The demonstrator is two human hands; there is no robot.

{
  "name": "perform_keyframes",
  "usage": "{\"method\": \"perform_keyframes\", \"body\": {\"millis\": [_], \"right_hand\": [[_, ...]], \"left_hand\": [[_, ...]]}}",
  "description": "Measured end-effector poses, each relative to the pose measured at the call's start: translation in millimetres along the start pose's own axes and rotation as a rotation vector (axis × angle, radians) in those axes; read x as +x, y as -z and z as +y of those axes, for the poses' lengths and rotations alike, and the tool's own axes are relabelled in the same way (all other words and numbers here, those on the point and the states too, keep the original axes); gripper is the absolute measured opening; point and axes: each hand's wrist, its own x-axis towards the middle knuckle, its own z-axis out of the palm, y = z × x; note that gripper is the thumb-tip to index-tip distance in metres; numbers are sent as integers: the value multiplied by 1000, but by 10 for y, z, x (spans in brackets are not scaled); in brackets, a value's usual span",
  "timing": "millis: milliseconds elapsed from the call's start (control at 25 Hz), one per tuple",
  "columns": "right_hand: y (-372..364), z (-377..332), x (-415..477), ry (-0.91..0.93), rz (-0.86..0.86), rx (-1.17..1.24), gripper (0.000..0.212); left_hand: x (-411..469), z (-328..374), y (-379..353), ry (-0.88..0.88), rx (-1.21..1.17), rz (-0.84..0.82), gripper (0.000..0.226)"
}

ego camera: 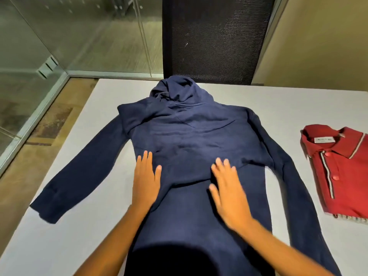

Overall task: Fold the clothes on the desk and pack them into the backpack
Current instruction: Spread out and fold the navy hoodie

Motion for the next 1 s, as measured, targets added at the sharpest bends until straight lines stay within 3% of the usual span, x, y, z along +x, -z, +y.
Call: {"method": "perform_keyframes", "body": {"millis": [80, 200, 520, 720, 800, 920, 1000], "right_hand": [[-122, -223, -669, 57, -67, -49, 55], [-137, -244, -1278, 33, -110, -86, 55], [215, -138, -1849, -61, -274, -129, 59], [363, -217, -2321, 256, -316, -174, 57], [411, -183, -2367, 258, -247, -181, 49], [599, -15, -2330, 97, -65, -127, 58], [819, 154, -2371, -74, 40, -97, 55]], "left_hand": [[-482, 20, 75, 73, -141, 55, 53], [-1088, -22, 149, 154, -54, 126, 43], [-2147, -337, 192, 414, 15, -5, 47], [-2308, -173, 341, 391, -161, 71, 44], [-2344, -35, 399, 363, -324, 127, 36], [-2426, 124, 433, 310, -449, 175, 28], [-2512, 204, 380, 206, -452, 110, 29]]}}
